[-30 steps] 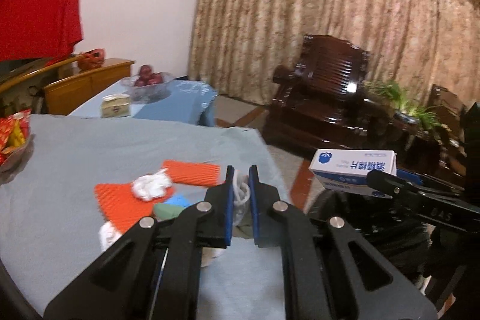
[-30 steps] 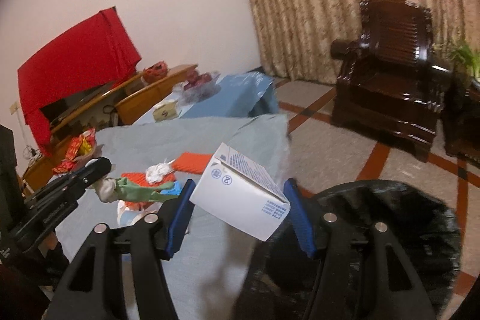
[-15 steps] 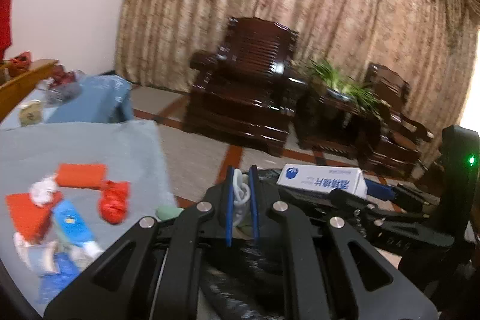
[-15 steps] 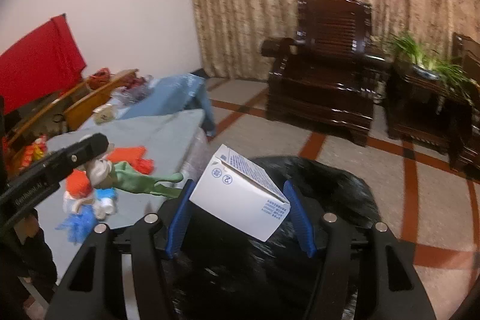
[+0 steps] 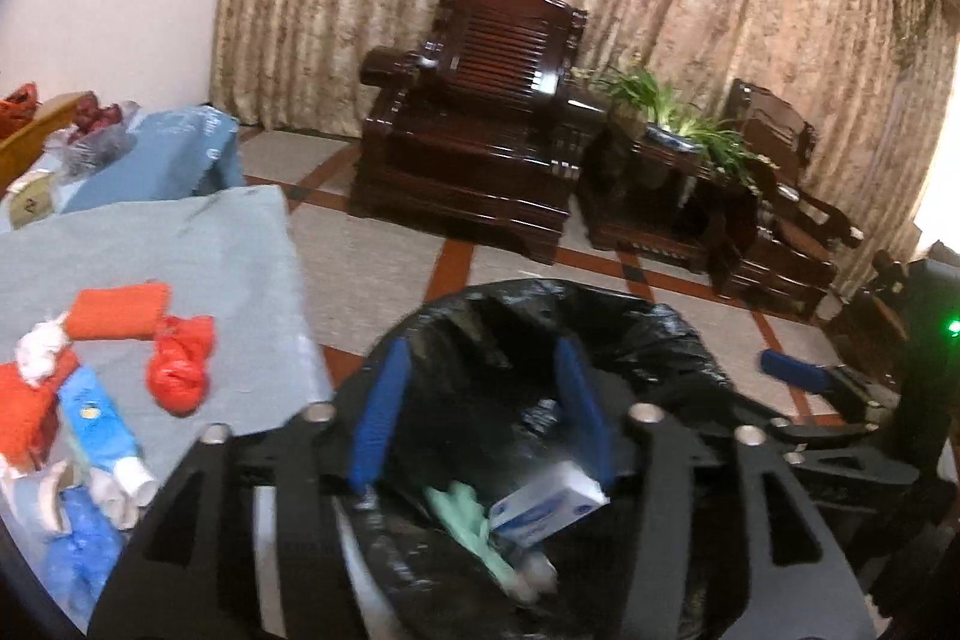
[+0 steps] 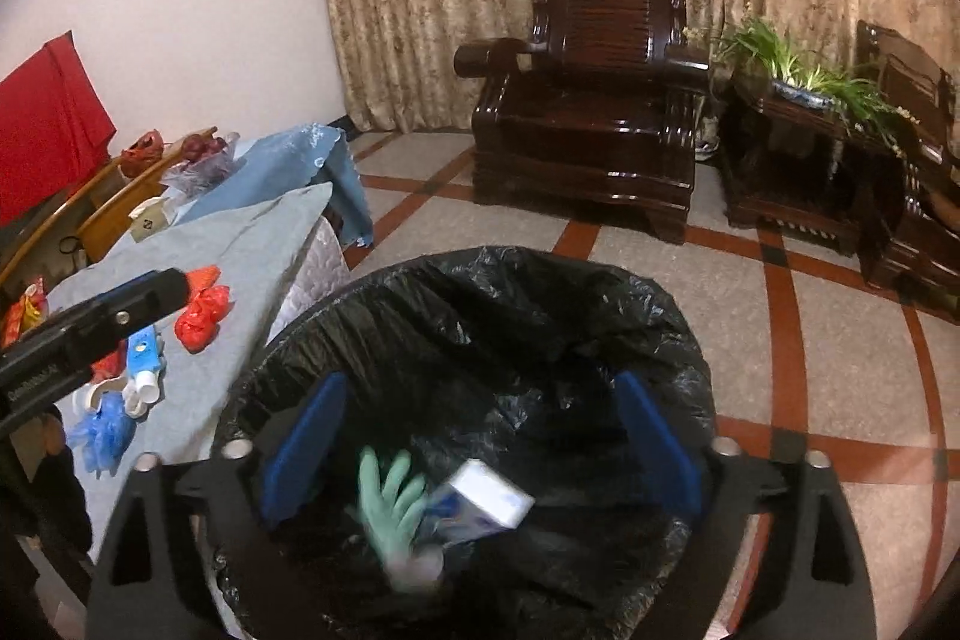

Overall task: Collect trash
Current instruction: 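Move both grippers back from the bin to the trash pile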

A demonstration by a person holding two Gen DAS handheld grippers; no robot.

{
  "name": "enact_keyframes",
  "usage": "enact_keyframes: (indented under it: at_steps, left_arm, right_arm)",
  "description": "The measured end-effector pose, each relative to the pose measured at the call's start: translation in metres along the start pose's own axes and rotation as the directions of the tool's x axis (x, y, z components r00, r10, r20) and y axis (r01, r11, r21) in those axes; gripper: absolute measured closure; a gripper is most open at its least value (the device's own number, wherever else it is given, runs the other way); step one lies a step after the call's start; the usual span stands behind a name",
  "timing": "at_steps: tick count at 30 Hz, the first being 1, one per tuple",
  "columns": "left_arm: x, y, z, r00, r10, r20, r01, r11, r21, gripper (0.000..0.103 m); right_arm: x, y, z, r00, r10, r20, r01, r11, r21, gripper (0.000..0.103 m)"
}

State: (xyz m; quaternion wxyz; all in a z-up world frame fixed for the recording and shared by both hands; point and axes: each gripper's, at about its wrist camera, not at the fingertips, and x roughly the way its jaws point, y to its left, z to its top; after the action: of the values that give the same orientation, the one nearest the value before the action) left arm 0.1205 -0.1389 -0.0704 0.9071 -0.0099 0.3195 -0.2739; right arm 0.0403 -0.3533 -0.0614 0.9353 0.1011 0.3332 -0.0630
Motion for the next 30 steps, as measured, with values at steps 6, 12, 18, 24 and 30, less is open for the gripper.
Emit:
enact_keyframes:
  at_steps: [6, 12, 18, 24, 30]
  left_arm:
    - [-0.038, 0.033, -0.002, 0.99, 0.135, 0.041, -0.135, 0.991, -0.013, 0.016]
    - [-0.075, 0.067, -0.011, 0.967, 0.251, 0.044, -0.249, 0.967, -0.048, 0.013]
    - [-0.106, 0.109, -0.03, 0.924, 0.379, 0.043, -0.375, 0.923, -0.09, 0.013]
    - [-0.132, 0.157, -0.046, 0.87, 0.493, 0.023, -0.486, 0.863, -0.138, 0.013]
    - [-0.139, 0.194, -0.061, 0.837, 0.547, -0.023, -0.542, 0.821, -0.18, 0.013]
  right_arm:
    - [-0.001, 0.015, 0.006, 0.999, 0.022, 0.023, -0.021, 1.0, -0.004, 0.006]
    - [0.005, 0.05, 0.008, 0.997, 0.08, 0.022, -0.079, 0.996, -0.049, 0.006]
    - [0.014, 0.101, 0.003, 0.989, 0.151, 0.007, -0.149, 0.981, -0.127, 0.006]
    - [0.026, 0.153, 0.002, 0.974, 0.224, -0.001, -0.22, 0.956, -0.194, 0.006]
    - [0.04, 0.196, -0.003, 0.963, 0.27, -0.008, -0.263, 0.929, -0.26, 0.006]
